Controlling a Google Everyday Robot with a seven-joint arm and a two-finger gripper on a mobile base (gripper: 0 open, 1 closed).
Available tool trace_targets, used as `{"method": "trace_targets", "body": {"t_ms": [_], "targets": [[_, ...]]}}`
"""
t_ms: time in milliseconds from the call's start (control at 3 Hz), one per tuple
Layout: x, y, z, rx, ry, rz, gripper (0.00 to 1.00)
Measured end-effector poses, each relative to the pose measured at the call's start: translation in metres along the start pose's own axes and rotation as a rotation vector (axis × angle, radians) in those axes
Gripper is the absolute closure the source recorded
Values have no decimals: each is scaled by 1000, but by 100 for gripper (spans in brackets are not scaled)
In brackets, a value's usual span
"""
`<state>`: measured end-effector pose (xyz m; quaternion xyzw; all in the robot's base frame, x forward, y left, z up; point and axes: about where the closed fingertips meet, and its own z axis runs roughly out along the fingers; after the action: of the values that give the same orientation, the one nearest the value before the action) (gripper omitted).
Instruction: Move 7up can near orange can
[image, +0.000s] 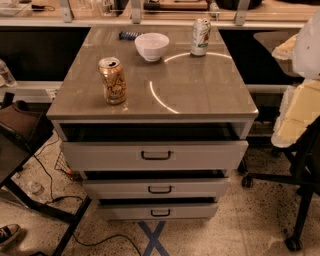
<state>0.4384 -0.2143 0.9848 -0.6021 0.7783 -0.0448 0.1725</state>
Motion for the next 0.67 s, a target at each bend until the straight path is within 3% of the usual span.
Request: {"method": "trace_targets", "body": {"t_ms": [333, 667], "targets": [[0, 0, 0, 0, 0, 0, 0], [-3, -20, 10, 42, -63, 37, 0]]}}
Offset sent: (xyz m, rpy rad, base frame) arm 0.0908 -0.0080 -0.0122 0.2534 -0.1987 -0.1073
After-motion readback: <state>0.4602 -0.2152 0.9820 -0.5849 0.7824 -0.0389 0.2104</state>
